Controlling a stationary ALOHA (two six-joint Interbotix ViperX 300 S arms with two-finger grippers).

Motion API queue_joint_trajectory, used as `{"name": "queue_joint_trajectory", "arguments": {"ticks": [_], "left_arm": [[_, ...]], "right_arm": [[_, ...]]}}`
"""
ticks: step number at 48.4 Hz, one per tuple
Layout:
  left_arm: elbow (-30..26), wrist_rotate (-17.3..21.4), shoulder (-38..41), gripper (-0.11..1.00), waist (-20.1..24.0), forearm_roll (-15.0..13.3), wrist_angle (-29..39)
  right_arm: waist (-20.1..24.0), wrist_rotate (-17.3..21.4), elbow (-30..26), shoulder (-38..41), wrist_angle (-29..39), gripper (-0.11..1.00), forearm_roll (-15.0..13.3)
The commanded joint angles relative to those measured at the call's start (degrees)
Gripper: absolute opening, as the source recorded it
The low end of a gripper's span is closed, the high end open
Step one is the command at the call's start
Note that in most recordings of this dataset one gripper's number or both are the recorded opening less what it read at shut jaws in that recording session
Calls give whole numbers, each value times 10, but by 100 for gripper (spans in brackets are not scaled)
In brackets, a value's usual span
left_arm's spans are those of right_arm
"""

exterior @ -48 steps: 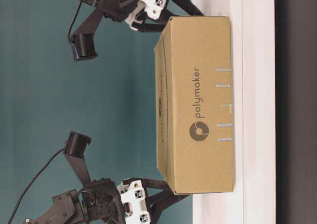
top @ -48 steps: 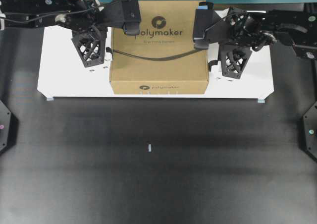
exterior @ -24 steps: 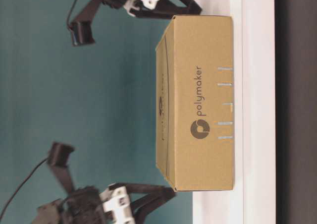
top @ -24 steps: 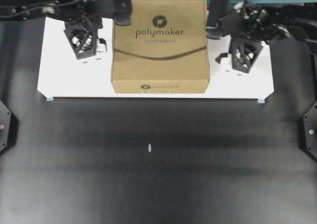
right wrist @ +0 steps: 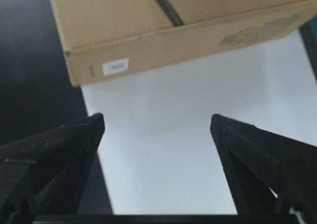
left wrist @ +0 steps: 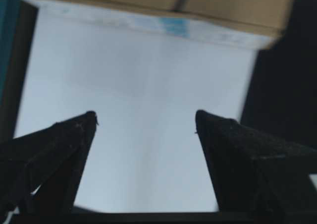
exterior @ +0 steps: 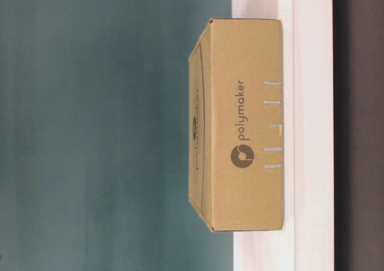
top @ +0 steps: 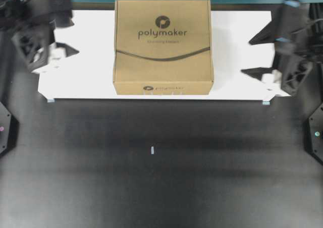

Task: Place the cardboard box on the stand after clamping it between your arms.

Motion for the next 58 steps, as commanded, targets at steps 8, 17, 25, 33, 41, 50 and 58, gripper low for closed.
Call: {"name": "queue_joint_trajectory", "arguments": {"ticks": [8,17,25,33,41,50,58], "left_arm": [[66,-51,-127,78,-69,0,-55],[108,-69,-203,78,-113,0,-76],[147,-71,-272,78,-160,0,-101],[171,-72,-335,78,-214,0,-176],[198,-83,-377,78,-243,0,-215],[223,-132,-390,78,-243,0,-218],[236,-152,-395,78,-247,0,-218]], "right_arm": [[68,47,30,-136,-15,83,3],[120,57,58,-225,-16,82,3],[150,65,78,-288,-27,82,6],[183,93,116,-334,-47,82,8],[192,134,141,-347,-65,82,9],[196,133,147,-345,-82,82,8],[204,134,153,-353,-78,82,9]]}}
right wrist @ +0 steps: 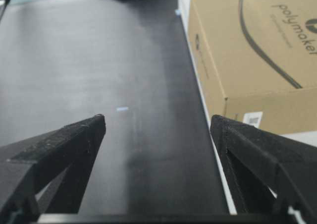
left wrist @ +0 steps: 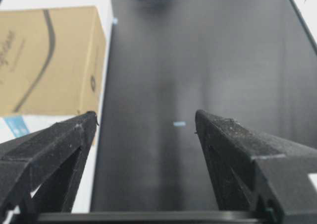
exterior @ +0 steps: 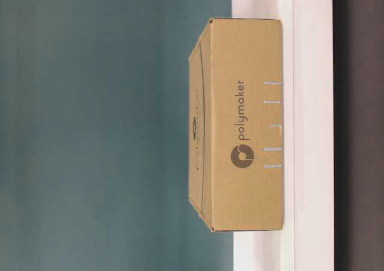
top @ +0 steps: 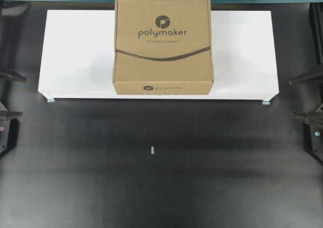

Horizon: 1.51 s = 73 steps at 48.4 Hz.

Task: Place the cardboard box on the stand after clamping it between your arms.

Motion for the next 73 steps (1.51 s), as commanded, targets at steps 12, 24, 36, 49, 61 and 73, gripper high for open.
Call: {"name": "queue_joint_trajectory", "arguments": {"ticks": [12,24,36,49,61,73], "left_arm": [[18,-7,6,78,-5,1,-5],[35,-9,9,78,-8,1,-18],[40,-9,10,78,-8,1,-54],[41,-9,8,78,-8,1,-80],[38,-11,3,78,-8,1,-109],[39,-10,3,78,-8,1,-109]], "right_arm": [[18,10,25,-13,-8,82,3],[18,10,48,-15,-26,82,3],[18,9,60,-15,-56,82,3],[18,10,62,-16,-63,82,3],[18,10,61,-17,-78,82,3],[18,10,60,-17,-80,82,3]]}}
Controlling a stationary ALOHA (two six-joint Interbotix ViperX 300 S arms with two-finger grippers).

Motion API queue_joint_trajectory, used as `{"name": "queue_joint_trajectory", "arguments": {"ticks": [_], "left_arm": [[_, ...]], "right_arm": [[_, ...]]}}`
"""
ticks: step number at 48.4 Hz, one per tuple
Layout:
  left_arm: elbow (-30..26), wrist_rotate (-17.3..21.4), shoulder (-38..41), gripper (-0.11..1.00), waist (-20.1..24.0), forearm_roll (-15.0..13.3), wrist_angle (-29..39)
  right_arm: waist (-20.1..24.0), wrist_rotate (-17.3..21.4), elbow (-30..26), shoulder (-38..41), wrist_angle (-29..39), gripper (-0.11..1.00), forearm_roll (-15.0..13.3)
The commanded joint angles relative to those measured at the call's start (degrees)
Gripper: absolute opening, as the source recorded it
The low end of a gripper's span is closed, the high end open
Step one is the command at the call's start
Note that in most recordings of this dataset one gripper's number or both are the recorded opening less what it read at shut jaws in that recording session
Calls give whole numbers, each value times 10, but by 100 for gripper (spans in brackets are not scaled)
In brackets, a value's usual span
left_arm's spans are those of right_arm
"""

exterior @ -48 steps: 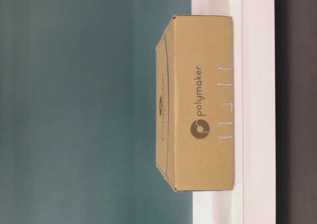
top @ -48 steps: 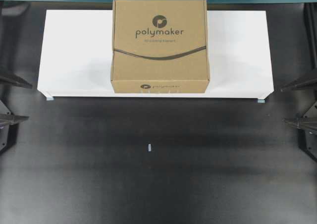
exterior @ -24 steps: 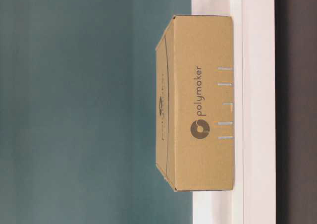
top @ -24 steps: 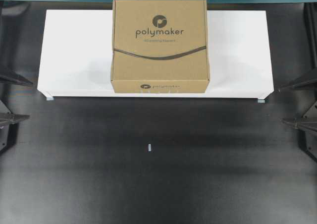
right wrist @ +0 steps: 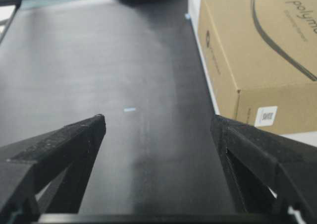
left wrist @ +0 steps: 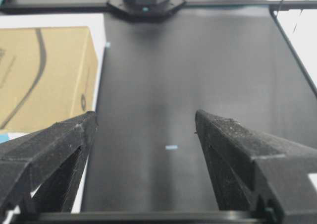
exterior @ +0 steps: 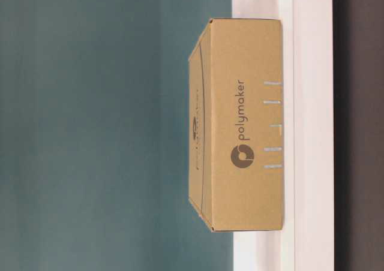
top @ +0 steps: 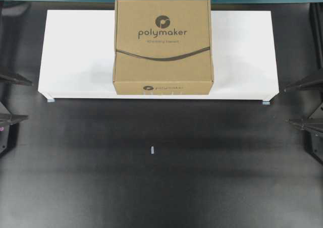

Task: Place the cardboard box on the stand after clamping it between your arms.

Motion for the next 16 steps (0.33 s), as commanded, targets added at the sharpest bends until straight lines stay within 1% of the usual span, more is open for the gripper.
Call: {"name": "queue_joint_trajectory", "arguments": {"ticks": [1,16], "left_arm": [[-9,1,5,78,-1,1,-6],[-6,-2,5,78,-1,1,-6]], "right_arm": [[4,4,-4,1,-5,82,2],[-3,4,-5,0,-11,82,2]]}}
